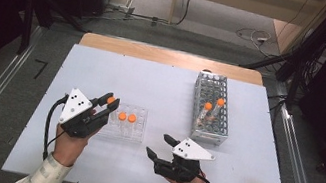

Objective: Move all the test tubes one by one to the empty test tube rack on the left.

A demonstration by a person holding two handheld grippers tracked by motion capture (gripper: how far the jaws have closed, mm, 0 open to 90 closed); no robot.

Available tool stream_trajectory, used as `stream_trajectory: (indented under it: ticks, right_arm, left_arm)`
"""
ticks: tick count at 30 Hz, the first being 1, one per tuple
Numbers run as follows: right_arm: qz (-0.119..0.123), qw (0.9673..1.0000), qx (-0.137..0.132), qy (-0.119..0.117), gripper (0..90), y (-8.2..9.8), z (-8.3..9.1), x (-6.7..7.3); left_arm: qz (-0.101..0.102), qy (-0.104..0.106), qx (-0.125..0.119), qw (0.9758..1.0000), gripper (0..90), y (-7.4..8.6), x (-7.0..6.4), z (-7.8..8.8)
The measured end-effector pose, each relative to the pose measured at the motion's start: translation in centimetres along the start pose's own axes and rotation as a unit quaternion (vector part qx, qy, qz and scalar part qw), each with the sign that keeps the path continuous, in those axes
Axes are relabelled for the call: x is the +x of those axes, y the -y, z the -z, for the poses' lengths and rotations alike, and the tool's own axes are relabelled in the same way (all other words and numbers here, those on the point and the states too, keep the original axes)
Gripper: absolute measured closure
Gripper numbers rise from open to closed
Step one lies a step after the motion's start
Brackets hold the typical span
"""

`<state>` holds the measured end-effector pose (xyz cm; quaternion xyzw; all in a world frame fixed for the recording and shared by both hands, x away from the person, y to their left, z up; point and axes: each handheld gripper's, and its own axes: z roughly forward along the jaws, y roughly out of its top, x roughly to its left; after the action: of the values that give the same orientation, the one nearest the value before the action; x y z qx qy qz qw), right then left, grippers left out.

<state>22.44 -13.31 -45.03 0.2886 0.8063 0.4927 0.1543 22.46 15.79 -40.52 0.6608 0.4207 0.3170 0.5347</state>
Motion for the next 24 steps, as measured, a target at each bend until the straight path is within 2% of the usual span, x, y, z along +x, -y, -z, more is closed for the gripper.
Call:
stream_trajectory:
  ticks: [18, 24]
  right_arm:
    - [0.006, 1.0000, 0.003, 0.001, 31.1, 0.0, 0.0, 0.0]
    - [0.009, 1.0000, 0.003, 0.002, 31.1, 0.0, 0.1, 0.0]
  left_arm:
    - [-0.015, 0.000, 0.028, 0.9995, 69.3, 2.0, -0.4, -1.2]
    - [-0.012, -0.001, 0.033, 0.9994, 68.8, 2.3, -0.3, -1.2]
